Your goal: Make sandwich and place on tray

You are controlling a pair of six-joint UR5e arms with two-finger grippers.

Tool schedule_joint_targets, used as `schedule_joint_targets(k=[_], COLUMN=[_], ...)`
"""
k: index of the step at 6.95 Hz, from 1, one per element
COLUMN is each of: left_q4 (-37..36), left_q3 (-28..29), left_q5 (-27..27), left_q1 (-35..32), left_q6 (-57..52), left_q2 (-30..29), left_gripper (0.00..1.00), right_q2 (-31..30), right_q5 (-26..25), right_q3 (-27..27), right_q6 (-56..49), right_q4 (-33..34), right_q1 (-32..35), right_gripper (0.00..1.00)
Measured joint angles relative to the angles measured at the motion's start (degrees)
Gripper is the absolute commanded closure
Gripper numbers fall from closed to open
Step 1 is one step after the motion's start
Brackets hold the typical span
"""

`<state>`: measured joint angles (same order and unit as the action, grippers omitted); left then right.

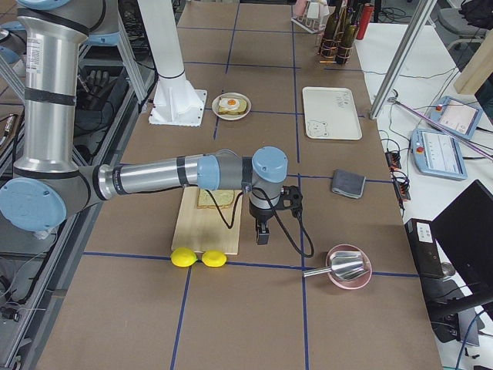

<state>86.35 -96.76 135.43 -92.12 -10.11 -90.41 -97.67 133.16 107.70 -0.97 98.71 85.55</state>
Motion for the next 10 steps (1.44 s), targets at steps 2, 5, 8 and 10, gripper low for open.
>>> schedule_joint_targets(k=[2, 5, 8, 10], left_q4=[0.1, 0.5, 1.1, 2.1], left_q3=[0.3, 1.0, 0.4, -0.3], left_q5=[0.1, 0.1, 0.8, 4.5], left_q1=[0.1, 0.4, 0.7, 2.2], left_q6=[0.1, 0.1, -0.1, -0.1], left_q2=[-0.2, 0.0, 0.5, 0.7], left_gripper=[0.0, 0.0, 0.0, 0.0], right_q2=[-0.2, 0.4, 1.2, 0.9], right_q5=[0.8, 1.5, 2.4, 4.6], right_q3=[-0.1, -0.9, -2.0, -2.2], right_q6=[7.0, 9.7, 10.0, 10.1], right_q4=[-2.9, -5.6, -8.9, -10.7], right_q1=[0.0, 0.0, 0.0, -0.2], right_gripper=[0.0, 0.0, 0.0, 0.0])
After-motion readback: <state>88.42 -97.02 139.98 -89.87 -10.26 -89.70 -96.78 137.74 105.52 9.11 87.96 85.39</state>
